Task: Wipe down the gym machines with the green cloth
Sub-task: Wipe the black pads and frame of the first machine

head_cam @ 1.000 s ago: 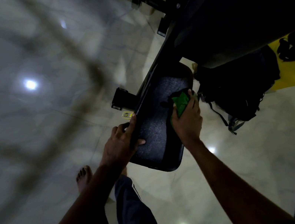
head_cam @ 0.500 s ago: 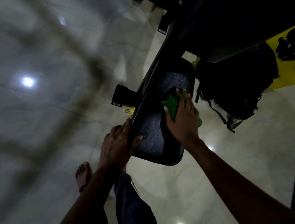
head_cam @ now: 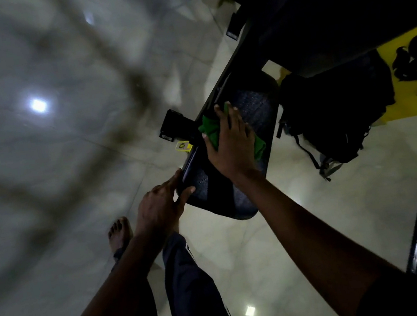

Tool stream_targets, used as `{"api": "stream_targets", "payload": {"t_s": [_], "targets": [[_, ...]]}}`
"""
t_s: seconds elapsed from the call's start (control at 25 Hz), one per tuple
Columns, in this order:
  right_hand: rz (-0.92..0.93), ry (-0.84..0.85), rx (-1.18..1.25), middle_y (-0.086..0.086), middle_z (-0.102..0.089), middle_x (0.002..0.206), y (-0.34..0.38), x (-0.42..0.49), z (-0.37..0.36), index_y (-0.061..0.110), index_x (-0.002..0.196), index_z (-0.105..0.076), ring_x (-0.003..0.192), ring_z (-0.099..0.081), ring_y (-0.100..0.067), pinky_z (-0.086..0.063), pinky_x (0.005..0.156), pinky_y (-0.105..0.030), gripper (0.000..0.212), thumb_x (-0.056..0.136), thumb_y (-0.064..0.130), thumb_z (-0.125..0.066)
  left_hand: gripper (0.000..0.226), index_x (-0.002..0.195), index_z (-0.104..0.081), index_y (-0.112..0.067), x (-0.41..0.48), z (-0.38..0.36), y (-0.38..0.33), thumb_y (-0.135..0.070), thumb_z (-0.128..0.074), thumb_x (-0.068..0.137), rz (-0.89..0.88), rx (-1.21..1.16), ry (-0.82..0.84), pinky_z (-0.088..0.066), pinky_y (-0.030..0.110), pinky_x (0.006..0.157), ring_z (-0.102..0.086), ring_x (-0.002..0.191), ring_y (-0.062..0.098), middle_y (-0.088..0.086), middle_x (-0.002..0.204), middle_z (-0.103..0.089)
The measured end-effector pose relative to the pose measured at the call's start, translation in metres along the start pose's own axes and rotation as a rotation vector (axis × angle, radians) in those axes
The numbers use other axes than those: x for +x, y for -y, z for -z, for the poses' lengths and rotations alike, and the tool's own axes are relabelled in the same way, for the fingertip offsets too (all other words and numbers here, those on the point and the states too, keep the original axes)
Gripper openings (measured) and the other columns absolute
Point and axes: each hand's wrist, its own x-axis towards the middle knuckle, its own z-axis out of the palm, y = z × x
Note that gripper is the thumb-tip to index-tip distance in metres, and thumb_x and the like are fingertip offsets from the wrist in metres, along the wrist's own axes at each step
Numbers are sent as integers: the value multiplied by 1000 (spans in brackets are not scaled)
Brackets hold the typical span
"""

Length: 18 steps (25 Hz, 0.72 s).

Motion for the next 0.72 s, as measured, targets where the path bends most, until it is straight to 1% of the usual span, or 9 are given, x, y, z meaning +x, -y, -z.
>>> {"api": "stream_targets", "payload": {"t_s": [0.16,0.28,0.36,0.44,0.52,0.56,0.64,0.68,0.72], "targets": [[-88,6,14,-11,-30,161,17,33,0,19,152,-35,150,-23,-29,-27,114,-52,69,91,47,-54,63,151,-36,-36,9,1,3,-64,-42,96,50,30,40,-56,39,79,-67,100,29,8,126,-67],[57,-14,-16,-10,-32,161,17,8,-6,21,152,-37,149,-26,-29,-26,116,-51,71,89,42,-60,62,152,-34,-34,5,1,-1,-60,-45,97,50,-9,56,-56,40,82,-66,105,29,6,130,-65],[59,-45,13,-7,-30,162,-8,-12,-5,22,154,-33,149,-27,-27,-29,117,-49,71,91,42,-58,61,152,-34,-32,6,4,-1,-57,-45,98,44,-7,75,-56,41,83,-66,108,30,7,130,-65],[-139,-111,74,-5,-29,162,-30,-34,-5,21,156,-29,149,-28,-27,-31,116,-51,72,93,45,-53,62,152,-34,-32,12,6,1,-58,-45,97,28,0,96,-56,42,84,-67,104,30,6,131,-65],[-357,-136,124,-6,-28,162,-27,-59,-10,18,156,-27,148,-30,-27,-33,114,-53,72,94,48,-48,63,152,-35,-31,14,8,2,-59,-46,97,20,-15,119,-56,43,84,-68,99,29,6,130,-66],[-385,-126,114,-6,-27,163,-16,-71,-13,18,156,-26,148,-29,-28,-32,114,-53,72,94,48,-45,63,151,-36,-30,15,9,3,-59,-46,96,15,-27,125,-56,43,84,-68,97,28,7,127,-67],[-256,-74,35,-6,-24,164,-2,-87,-16,20,156,-25,150,-25,-28,-29,116,-52,72,92,48,-41,64,152,-35,-30,13,11,2,-59,-47,96,23,-51,139,-57,43,82,-70,89,27,10,123,-69],[-168,-43,16,-6,-24,164,-4,-85,-15,20,156,-26,150,-24,-27,-29,117,-52,72,92,48,-42,64,152,-35,-30,12,10,1,-59,-47,96,28,-66,142,-58,43,80,-70,85,26,10,121,-69],[-128,-38,20,-6,-26,163,-9,-78,-13,21,155,-27,150,-25,-27,-29,116,-52,71,91,47,-44,64,152,-35,-31,12,10,1,-59,-48,96,30,-77,140,-58,42,79,-70,81,25,11,121,-69]]}}
